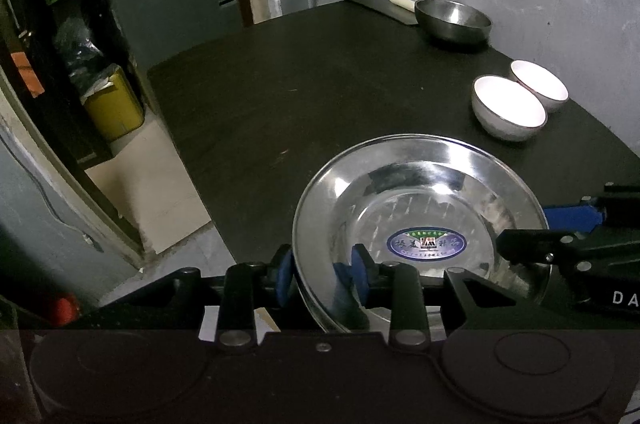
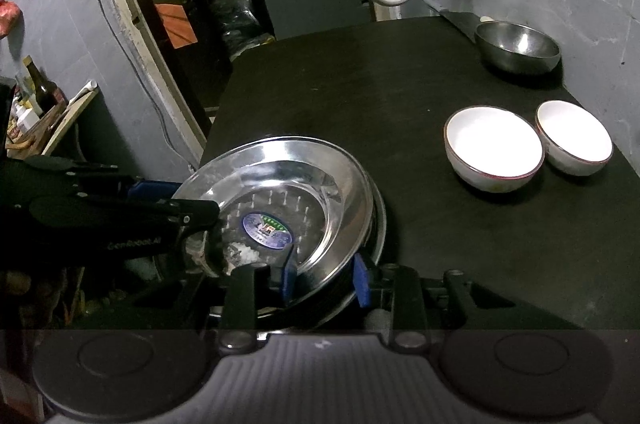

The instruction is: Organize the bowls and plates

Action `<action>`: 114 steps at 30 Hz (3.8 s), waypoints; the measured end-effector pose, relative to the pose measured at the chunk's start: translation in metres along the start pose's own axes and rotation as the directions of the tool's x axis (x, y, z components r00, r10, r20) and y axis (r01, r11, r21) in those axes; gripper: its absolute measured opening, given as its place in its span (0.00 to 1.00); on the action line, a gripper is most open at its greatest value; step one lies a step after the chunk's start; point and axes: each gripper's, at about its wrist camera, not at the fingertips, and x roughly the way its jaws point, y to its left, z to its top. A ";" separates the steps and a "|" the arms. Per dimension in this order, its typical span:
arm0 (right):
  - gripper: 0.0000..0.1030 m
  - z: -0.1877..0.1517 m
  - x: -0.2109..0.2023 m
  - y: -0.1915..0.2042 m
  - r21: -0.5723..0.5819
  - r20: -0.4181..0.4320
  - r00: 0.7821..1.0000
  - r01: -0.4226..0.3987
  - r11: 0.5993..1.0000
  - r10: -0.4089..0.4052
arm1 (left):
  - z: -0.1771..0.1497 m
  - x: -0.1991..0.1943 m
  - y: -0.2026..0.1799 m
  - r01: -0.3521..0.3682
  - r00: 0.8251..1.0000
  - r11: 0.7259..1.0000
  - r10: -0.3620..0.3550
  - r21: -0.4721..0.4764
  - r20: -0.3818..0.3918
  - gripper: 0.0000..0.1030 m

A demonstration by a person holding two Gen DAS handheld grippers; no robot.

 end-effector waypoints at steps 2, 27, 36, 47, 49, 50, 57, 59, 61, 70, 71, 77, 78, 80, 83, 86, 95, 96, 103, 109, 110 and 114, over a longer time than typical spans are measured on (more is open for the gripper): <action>0.33 -0.001 0.000 0.002 -0.010 -0.002 1.000 0.000 1.000 0.000 | 0.000 0.000 -0.002 -0.002 1.000 1.000 0.002 0.009 0.003 0.32; 0.82 -0.010 -0.012 -0.034 0.068 0.032 0.999 0.022 0.997 -0.024 | 0.023 0.002 -0.007 0.019 0.996 0.995 -0.010 -0.102 0.089 0.94; 0.96 0.014 -0.028 -0.092 0.127 0.154 0.985 0.058 0.990 -0.077 | 0.081 0.030 -0.024 0.055 0.988 0.976 -0.022 -0.211 0.155 0.99; 0.97 0.084 0.018 -0.190 0.265 0.258 0.960 0.039 0.963 -0.110 | 0.178 0.098 -0.068 0.086 0.984 0.955 -0.035 -0.285 0.177 0.99; 0.97 0.096 0.035 -0.206 0.300 0.254 0.958 0.057 0.952 -0.137 | 0.197 0.116 -0.073 0.091 0.984 0.947 -0.038 -0.309 0.174 0.99; 0.97 0.102 0.043 -0.213 0.318 0.254 0.956 0.058 0.946 -0.143 | 0.206 0.125 -0.075 0.097 0.985 0.941 -0.043 -0.323 0.170 0.99; 0.88 0.133 0.089 -0.242 0.385 0.238 0.957 0.063 0.921 -0.165 | 0.249 0.183 -0.084 0.126 0.985 0.916 -0.069 -0.380 0.161 0.99; 0.85 0.138 0.096 -0.247 0.388 0.242 0.957 0.058 0.920 -0.162 | 0.259 0.196 -0.089 0.116 0.987 0.929 -0.067 -0.351 0.147 0.98; 0.81 0.143 0.104 -0.251 0.390 0.236 0.958 0.062 0.919 -0.165 | 0.266 0.205 -0.094 0.108 0.987 0.942 -0.064 -0.317 0.148 0.93; 0.57 0.146 0.120 -0.259 0.400 0.219 0.964 0.051 0.915 -0.149 | 0.271 0.233 -0.101 0.154 0.986 0.957 -0.135 -0.247 0.094 0.45; 0.53 0.148 0.121 -0.259 0.396 0.216 0.966 0.047 0.917 -0.143 | 0.270 0.234 -0.102 0.166 0.985 0.956 -0.149 -0.240 0.089 0.41; 0.38 0.147 0.117 -0.262 0.418 0.209 0.968 0.037 0.908 -0.136 | 0.264 0.229 -0.105 0.190 0.981 0.963 -0.177 -0.191 0.083 0.16; 0.37 0.146 0.114 -0.259 0.413 0.214 0.967 0.036 0.910 -0.136 | 0.262 0.224 -0.104 0.197 0.979 0.962 -0.181 -0.190 0.097 0.16; 0.37 0.145 0.105 -0.250 0.390 0.232 0.963 0.039 0.920 -0.139 | 0.258 0.207 -0.102 0.209 0.973 0.962 -0.186 -0.177 0.136 0.16; 0.37 0.141 0.083 -0.233 0.359 0.267 0.955 0.029 0.933 -0.132 | 0.252 0.179 -0.096 0.220 0.965 0.961 -0.189 -0.168 0.182 0.16; 0.37 0.133 0.058 -0.213 0.333 0.307 0.943 0.016 0.943 -0.125 | 0.243 0.148 -0.087 0.239 0.954 0.957 -0.200 -0.163 0.224 0.16; 0.36 0.079 -0.035 -0.147 0.258 0.357 0.929 0.001 0.966 -0.096 | 0.178 0.034 -0.088 0.267 0.931 0.953 -0.218 -0.141 0.292 0.16; 0.36 0.070 -0.044 -0.140 0.247 0.348 0.933 -0.001 0.969 -0.088 | 0.168 0.022 -0.090 0.264 0.933 0.954 -0.216 -0.141 0.286 0.16; 0.36 -0.008 -0.094 -0.095 0.236 0.263 0.964 -0.034 0.971 -0.030 | 0.075 -0.040 -0.090 0.276 0.949 0.945 -0.240 -0.173 0.205 0.17; 0.36 -0.066 -0.121 -0.070 0.240 0.151 0.988 -0.039 0.970 0.002 | 0.008 -0.066 -0.091 0.298 0.953 0.936 -0.281 -0.188 0.111 0.17; 0.36 -0.072 -0.123 -0.066 0.234 0.126 0.992 -0.037 0.972 0.008 | 0.000 -0.069 -0.090 0.300 0.953 0.935 -0.286 -0.189 0.100 0.17; 0.36 -0.093 -0.124 -0.049 0.204 0.028 0.999 -0.037 0.978 0.032 | -0.033 -0.078 -0.090 0.287 0.957 0.936 -0.288 -0.204 0.028 0.17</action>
